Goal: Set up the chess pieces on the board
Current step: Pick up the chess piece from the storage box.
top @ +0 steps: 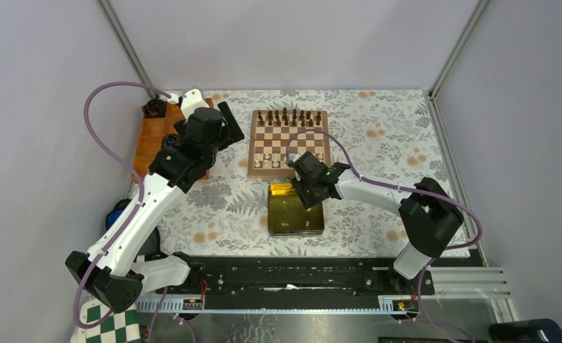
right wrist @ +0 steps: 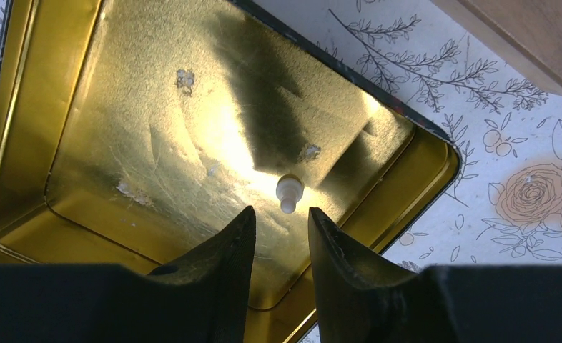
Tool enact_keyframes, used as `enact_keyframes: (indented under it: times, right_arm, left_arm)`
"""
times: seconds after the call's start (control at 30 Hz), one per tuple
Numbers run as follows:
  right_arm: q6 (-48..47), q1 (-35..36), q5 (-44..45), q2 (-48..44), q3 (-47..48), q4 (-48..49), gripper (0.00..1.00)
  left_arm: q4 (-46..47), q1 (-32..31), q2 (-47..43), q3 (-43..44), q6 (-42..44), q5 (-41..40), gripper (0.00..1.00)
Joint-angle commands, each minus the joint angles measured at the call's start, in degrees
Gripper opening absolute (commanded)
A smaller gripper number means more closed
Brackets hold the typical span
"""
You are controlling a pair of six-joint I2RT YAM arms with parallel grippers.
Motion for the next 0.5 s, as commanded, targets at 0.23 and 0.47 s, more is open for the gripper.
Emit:
enact_keyframes:
  times: [0.23, 0.47]
  right_arm:
    - [-0.6, -1.9, -1.7, 1.0, 0.6, 2.2, 0.39]
    - [-0.7, -2.5, -2.4, 1.5, 0.0, 2.5, 0.33]
  left_arm:
    - [3.0, -0.4, -1.0, -0.9, 0.6, -2.0, 0.99]
    - [3.2, -0.4, -0.6, -1.0, 0.5, -1.9, 0.99]
